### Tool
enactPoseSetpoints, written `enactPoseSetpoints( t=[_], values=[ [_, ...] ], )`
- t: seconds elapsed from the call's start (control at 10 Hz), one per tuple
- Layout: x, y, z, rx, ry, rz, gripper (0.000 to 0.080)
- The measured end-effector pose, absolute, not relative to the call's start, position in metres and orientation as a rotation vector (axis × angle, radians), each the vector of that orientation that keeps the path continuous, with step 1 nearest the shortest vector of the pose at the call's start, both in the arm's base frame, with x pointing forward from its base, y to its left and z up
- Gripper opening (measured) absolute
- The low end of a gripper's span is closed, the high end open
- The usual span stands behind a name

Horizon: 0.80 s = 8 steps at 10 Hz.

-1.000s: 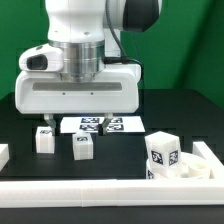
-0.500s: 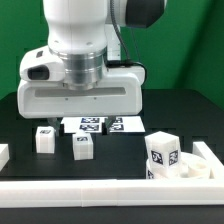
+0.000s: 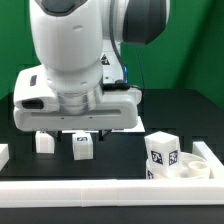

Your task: Assemble stool

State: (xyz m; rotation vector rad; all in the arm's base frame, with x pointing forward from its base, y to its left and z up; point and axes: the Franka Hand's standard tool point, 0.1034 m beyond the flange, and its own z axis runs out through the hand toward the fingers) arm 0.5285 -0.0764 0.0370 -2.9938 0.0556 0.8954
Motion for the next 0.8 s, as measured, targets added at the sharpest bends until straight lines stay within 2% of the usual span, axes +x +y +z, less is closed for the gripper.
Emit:
enactPoseSetpoints(
  t=[0.4, 0.5, 0.8],
  values=[
    [0.519, -0.083, 0.036, -2.974, 0.122, 0.977, 0.0649],
    [0.507, -0.081, 0.037, -2.906, 0.126, 1.131, 0.0649],
    [0.504, -0.079, 0.038, -2.766, 0.108, 1.404, 0.0649]
  ],
)
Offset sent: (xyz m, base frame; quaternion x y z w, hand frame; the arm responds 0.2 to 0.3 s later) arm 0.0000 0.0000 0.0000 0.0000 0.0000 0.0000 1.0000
